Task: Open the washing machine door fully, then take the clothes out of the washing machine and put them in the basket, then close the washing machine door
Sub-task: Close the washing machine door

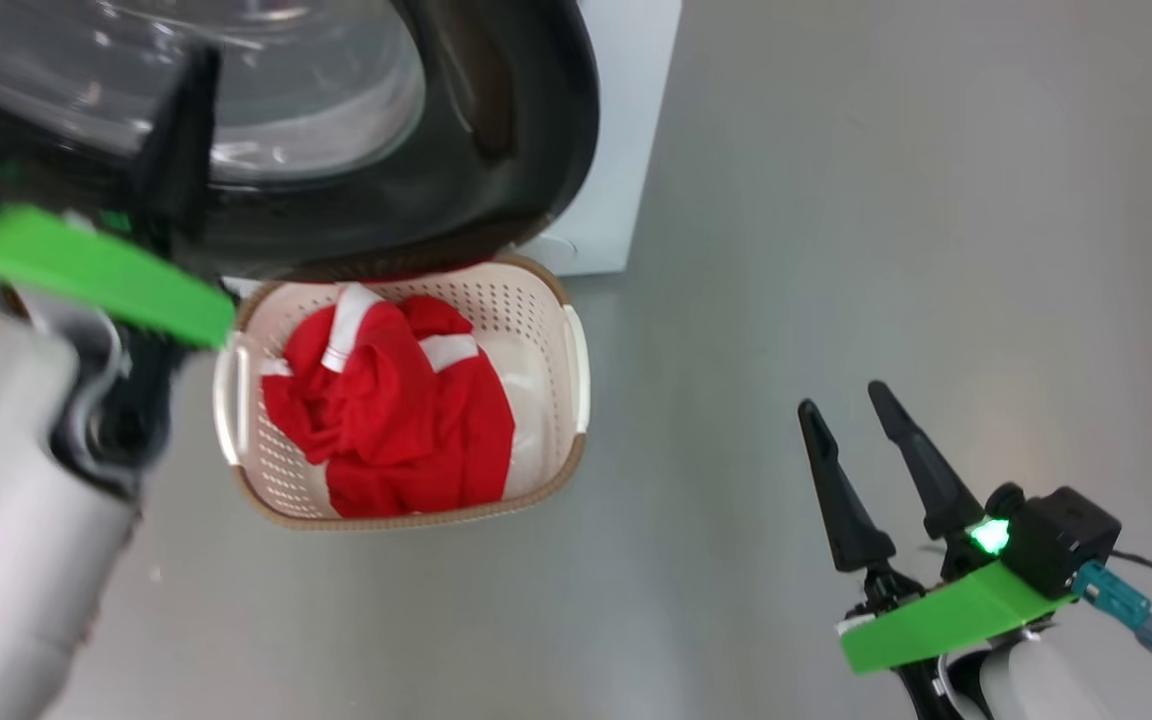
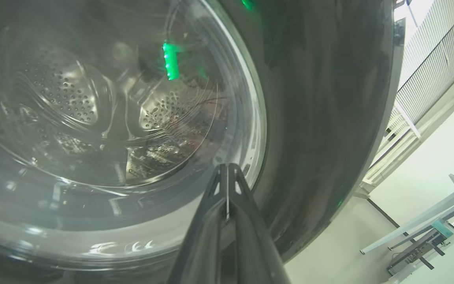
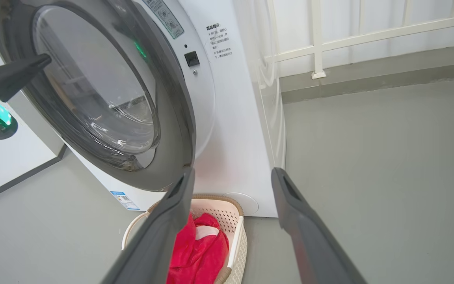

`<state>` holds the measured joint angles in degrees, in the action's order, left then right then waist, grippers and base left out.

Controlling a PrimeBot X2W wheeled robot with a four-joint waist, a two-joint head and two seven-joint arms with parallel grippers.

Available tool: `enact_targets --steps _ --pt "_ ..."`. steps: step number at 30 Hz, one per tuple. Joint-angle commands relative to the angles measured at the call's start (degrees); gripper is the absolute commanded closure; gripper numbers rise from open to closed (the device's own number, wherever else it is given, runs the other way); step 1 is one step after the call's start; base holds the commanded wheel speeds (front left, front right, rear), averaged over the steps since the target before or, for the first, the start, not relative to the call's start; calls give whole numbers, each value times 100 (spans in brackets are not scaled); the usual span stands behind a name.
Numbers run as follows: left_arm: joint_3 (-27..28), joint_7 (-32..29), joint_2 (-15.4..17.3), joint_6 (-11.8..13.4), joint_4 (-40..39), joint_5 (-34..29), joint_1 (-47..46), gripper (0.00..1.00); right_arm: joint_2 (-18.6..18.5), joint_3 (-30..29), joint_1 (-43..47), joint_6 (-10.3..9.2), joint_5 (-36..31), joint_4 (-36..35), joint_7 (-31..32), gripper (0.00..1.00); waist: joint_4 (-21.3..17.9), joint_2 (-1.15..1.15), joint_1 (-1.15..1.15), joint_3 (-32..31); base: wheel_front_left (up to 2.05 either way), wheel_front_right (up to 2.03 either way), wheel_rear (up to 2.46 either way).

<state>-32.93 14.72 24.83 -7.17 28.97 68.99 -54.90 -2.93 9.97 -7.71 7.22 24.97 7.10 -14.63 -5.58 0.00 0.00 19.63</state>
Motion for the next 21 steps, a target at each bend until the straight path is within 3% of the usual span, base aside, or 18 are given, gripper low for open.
enact_targets --steps 1,4,5,7,9,11,13,21 --pt "276 28 193 -32 -148 -95 104 96 5 101 100 26 -70 -104 -37 0 171 0 0 -218 0 0 0" --pt "498 28 82 -32 -213 -315 594 73 5 66 213 26 -139 -67 -37 0 278 0 0 -394 0 0 0" --pt "570 28 40 -32 -228 -394 754 61 5 49 252 26 -163 -54 -37 0 319 0 0 -452 0 0 0" --pt "700 28 -50 -32 -258 -540 1070 52 5 22 328 26 -205 -25 -37 0 390 0 0 -560 0 0 0" --pt "839 28 -130 -32 -289 -641 1382 24 5 -7 407 26 -235 3 -37 0 452 0 0 -666 0 0 0" --pt "995 28 -207 -32 -313 -726 1691 7 5 -40 487 26 -257 25 -37 0 510 0 0 -769 0 0 0" --pt "1153 28 -265 -32 -327 -829 1981 0 5 -75 575 26 -276 43 -37 0 566 0 0 -872 0 0 0" --pt "1560 28 -396 -32 -401 -1487 2985 0 2 -210 926 26 -344 69 -37 0 694 0 0 -1209 0 0 0"
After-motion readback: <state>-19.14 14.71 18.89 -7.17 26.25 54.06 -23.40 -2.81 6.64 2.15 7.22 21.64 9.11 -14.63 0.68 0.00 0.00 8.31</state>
